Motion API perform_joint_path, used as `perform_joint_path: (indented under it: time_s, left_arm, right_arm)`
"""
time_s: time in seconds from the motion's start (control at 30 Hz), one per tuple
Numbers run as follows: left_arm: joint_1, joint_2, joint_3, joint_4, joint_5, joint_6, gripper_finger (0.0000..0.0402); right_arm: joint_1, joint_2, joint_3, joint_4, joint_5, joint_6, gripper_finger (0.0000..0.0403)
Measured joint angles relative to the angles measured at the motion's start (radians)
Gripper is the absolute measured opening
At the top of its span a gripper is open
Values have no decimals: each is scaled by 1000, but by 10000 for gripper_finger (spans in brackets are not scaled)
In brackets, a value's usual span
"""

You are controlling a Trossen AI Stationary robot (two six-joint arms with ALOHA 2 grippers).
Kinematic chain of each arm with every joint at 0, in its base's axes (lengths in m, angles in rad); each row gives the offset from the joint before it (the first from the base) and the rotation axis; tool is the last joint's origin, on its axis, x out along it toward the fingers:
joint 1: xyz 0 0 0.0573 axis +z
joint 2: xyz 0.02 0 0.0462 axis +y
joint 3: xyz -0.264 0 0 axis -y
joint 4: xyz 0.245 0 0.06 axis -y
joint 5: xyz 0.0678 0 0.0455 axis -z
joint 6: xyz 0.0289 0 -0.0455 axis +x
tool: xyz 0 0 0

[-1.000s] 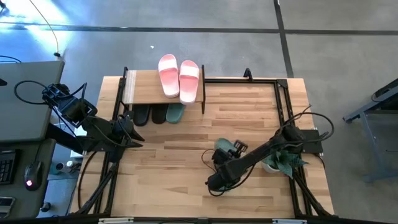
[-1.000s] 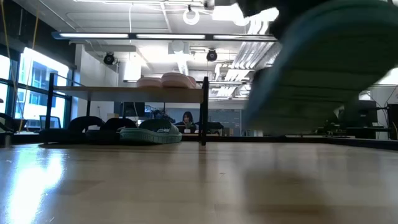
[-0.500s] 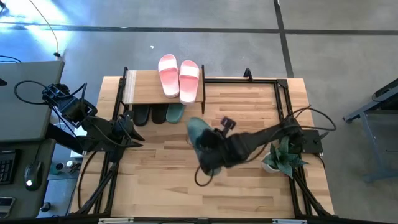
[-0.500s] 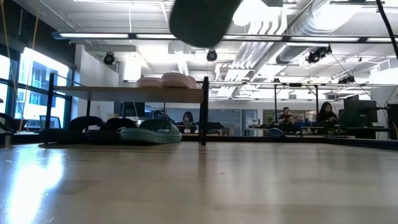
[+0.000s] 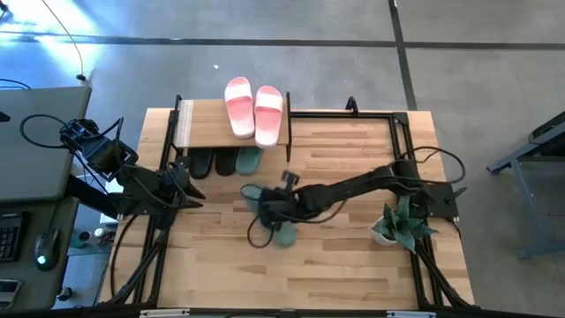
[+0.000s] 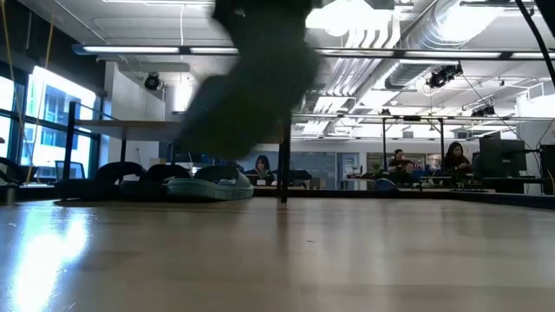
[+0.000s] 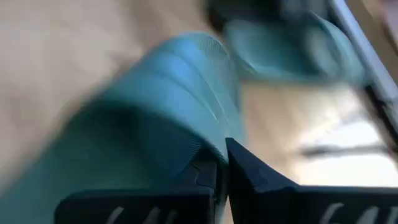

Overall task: Pick and place slides into the shelf
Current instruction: Put the green slide under the shelf

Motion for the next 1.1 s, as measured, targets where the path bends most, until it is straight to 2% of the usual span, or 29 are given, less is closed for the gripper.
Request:
perform_joint_path:
  time_s: [0.1,0.13,0.3,0.43,0.6,0.77,1.1]
  left_arm:
    - [0,0,0,0,-2,0,94]
    - [0,0,0,0,-2,0,94]
    - [0,0,0,0,-3,0,94]
    - [0,0,0,0,-4,0,94]
    - [0,0,0,0,-4,0,94]
    - [0,0,0,1,-4,0,94]
    - [0,0,0,1,-5,-1,94]
  right_arm:
    - [-23,-3,-77,-28,120,39,0]
    - [-30,-6,-95,-34,131,45,0]
    - [-85,-6,-156,-2,84,79,0]
    - [-136,-6,-171,7,113,116,0]
    - [-185,-6,-170,97,101,53,0]
    - [-231,-5,-170,106,88,47,0]
    - [-257,67,-169,129,53,82,0]
